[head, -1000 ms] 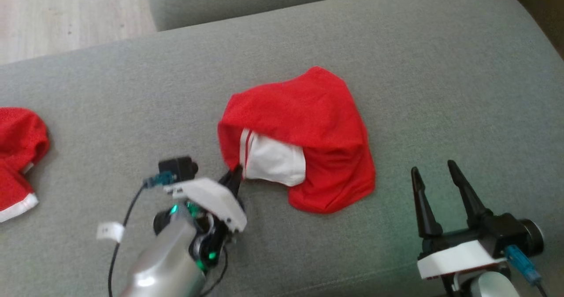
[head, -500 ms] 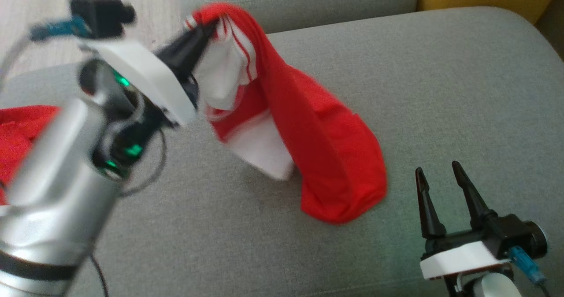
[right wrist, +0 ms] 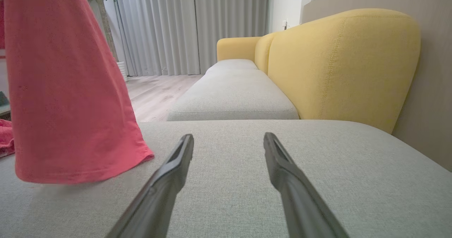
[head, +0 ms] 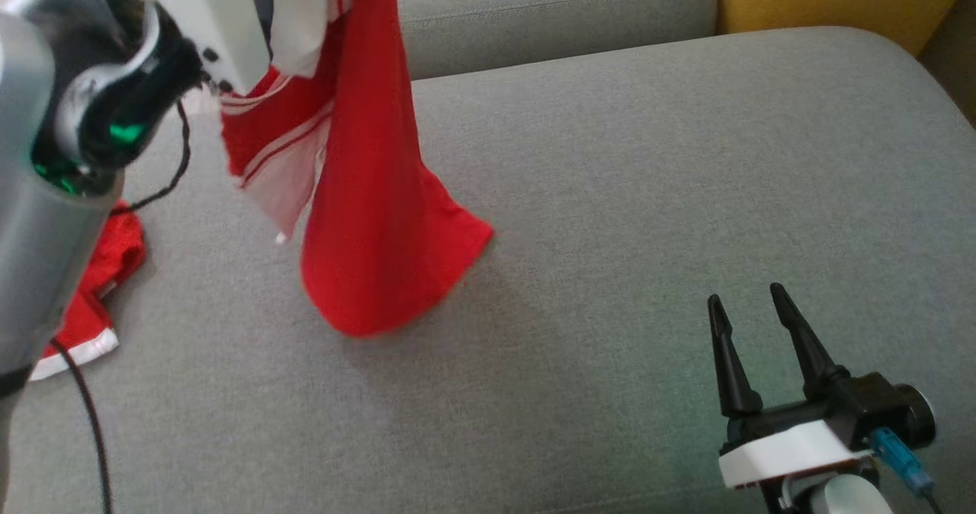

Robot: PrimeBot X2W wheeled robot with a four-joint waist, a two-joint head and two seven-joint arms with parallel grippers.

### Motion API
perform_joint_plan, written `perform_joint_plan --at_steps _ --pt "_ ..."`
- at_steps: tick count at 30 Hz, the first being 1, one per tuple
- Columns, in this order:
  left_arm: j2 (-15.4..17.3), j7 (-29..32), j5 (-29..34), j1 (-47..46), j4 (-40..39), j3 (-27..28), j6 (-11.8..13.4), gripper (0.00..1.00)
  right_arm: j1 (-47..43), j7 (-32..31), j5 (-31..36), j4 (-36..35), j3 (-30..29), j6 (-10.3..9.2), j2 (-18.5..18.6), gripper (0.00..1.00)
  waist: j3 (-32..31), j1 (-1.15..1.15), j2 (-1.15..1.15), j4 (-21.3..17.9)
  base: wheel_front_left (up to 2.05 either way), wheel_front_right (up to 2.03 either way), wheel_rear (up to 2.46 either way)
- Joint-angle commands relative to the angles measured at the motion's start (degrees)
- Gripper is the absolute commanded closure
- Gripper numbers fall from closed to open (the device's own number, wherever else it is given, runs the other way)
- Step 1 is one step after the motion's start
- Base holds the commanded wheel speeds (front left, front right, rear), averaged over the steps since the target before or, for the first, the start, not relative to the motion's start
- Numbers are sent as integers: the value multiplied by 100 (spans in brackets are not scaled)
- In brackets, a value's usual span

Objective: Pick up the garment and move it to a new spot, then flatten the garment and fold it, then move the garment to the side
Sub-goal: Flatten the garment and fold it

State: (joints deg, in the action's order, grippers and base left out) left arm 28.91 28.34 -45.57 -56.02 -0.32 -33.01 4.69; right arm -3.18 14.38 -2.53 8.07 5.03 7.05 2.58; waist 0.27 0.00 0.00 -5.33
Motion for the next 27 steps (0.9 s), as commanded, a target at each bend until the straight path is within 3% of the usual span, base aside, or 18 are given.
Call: perform_joint_plan --at_steps 1,5,11,19,21,25,26,27 --pt "266 87 -30 -453 -166 232 -34 100 108 62 -5 -157 156 44 30 0 -12 0 0 -22 0 0 0" --pt "43 328 -241 -504 -179 41 -154 100 93 62 -10 -143 191 44 30 0 -15 0 0 -58 0 0 0" --pt "-781 140 -457 41 147 -571 -305 100 194 62 -56 -119 335 44 30 0 60 0 0 -214 0 0 0" --pt "-2204 -890 74 546 1457 -1711 -631 100 464 62 -217 -116 590 44 30 0 463 0 0 -675 0 0 0" --pt "-2319 -1064 198 554 1675 -1872 -698 100 498 62 -248 -111 607 44 30 0 510 0 0 -737 0 0 0" --pt "-2570 -1965 519 617 2399 -2321 -748 100 551 62 -340 -94 662 44 30 0 672 0 0 -967 0 0 0" --pt "-2588 -2156 515 655 2516 -2404 -731 69 563 62 -346 -86 675 44 30 0 703 0 0 -1008 0 0 0" --pt "-2595 -2331 480 690 2539 -2527 -735 9 570 62 -354 -77 678 44 30 0 720 0 0 -1045 0 0 0"
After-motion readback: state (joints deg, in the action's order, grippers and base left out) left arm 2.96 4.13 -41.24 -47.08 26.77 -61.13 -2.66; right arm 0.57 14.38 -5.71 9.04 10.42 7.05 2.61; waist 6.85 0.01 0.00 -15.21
